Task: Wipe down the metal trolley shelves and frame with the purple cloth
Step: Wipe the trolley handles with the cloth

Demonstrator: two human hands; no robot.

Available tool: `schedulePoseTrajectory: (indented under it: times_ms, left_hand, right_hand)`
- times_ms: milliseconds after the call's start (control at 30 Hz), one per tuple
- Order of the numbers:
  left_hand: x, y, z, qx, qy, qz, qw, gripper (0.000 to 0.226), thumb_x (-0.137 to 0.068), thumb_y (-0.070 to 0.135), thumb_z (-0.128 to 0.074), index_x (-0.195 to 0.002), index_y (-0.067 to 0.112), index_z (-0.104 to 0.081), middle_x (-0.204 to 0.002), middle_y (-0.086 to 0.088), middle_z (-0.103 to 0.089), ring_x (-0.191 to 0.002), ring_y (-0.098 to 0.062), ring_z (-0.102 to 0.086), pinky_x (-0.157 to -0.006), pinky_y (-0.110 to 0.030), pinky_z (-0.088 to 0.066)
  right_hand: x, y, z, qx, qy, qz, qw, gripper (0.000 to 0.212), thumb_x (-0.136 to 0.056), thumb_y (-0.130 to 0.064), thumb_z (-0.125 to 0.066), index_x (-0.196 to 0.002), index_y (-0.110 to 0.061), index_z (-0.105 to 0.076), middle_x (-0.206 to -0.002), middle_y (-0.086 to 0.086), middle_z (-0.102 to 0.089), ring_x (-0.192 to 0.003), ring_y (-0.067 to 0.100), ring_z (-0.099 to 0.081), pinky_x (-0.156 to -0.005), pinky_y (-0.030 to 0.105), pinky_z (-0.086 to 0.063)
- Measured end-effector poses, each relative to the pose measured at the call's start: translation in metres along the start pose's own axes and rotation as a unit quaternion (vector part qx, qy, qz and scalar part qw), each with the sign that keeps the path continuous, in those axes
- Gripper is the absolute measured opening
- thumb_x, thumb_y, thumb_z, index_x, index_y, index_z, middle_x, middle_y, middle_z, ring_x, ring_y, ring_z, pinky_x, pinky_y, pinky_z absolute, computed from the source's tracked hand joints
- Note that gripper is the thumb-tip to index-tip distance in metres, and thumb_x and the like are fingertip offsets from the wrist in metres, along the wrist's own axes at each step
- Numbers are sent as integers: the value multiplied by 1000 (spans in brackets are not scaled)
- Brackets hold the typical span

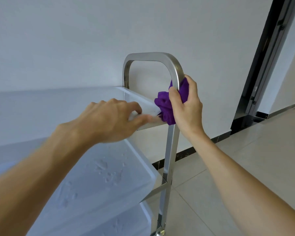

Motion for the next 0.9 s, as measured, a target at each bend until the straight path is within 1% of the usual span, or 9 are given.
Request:
schedulePoseTrajectory:
  times_ms: [67,133,267,433,533,667,733,767,900]
  left_hand:
    - [7,10,-4,-74,23,-49,996,60,-87,72,-9,-127,41,-41,-118,13,-58,-86,-19,-53,-74,-37,-41]
    - [11,18,-8,-138,62,-94,984,56,-91,64,-6,-128,34,-35,-117,10,-55,-89,-21,-58,-75,-38,-48]
    - [5,17,-13,-138,71,-93,984,54,-91,62,-5,-124,32,-36,-113,8,-53,-90,-23,-57,-78,-39,-47]
    - [4,15,-15,-128,71,-89,985,51,-91,63,-8,-123,34,-36,-116,8,-52,-95,-24,-56,-82,-40,-46]
    - [5,15,-14,-126,68,-86,986,51,-91,63,-9,-122,34,-36,-116,8,-52,-95,-23,-55,-83,-40,-45]
    - [3,15,-15,-117,53,-81,988,49,-92,63,-13,-124,34,-37,-119,7,-51,-97,-22,-53,-86,-41,-44]
    - [3,13,-15,-113,55,-80,989,48,-93,64,-14,-123,34,-37,-119,8,-52,-97,-21,-53,-85,-40,-44]
    - [3,13,-15,-111,57,-80,989,48,-93,64,-15,-122,35,-38,-119,8,-52,-97,-21,-53,-85,-40,-44]
    - [3,12,-13,-98,64,-74,990,45,-94,66,-18,-121,36,-38,-120,9,-52,-97,-20,-52,-84,-38,-42]
  right_hand:
    - [8,8,2,-47,5,-12,999,36,-95,-46,-54,-129,-36,-50,-105,-21,-65,-97,-2,-63,-74,12,-50]
    - [18,18,4,-92,21,-14,995,35,-96,-48,-53,-129,-36,-51,-107,-23,-65,-98,-2,-64,-71,9,-49]
    - [48,47,4,-112,45,-8,993,38,-94,-58,-51,-128,-41,-48,-111,-27,-62,-103,0,-64,-72,12,-52]
    - [155,140,-10,-7,-46,-122,991,54,-78,-62,-65,-125,-60,-37,-115,-31,-58,-105,0,-63,-79,18,-57]
    - [193,167,-10,-18,-41,-175,983,52,-78,-54,-67,-123,-49,-41,-116,-17,-62,-102,8,-65,-72,21,-59]
    - [162,137,-9,-36,-59,-158,985,37,-80,-50,-70,-109,-51,-48,-108,-13,-63,-98,14,-67,-69,26,-60]
    - [122,104,-8,-50,-47,-125,990,39,-81,-53,-70,-113,-51,-47,-110,-12,-62,-99,16,-67,-71,36,-62]
    - [101,88,-7,-46,-35,-106,993,43,-82,-50,-71,-118,-45,-47,-113,-11,-61,-101,17,-66,-72,39,-62]
    - [63,55,-4,-4,-29,-61,998,50,-82,-33,-75,-122,-32,-45,-120,-9,-56,-105,15,-62,-74,33,-60]
Point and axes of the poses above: each hand's wrist, its own x-axis away from the middle knuckle, its own z-axis out of the back of the hand, y = z × x, the point moved 8 cm from there along -x, towards the middle knuckle
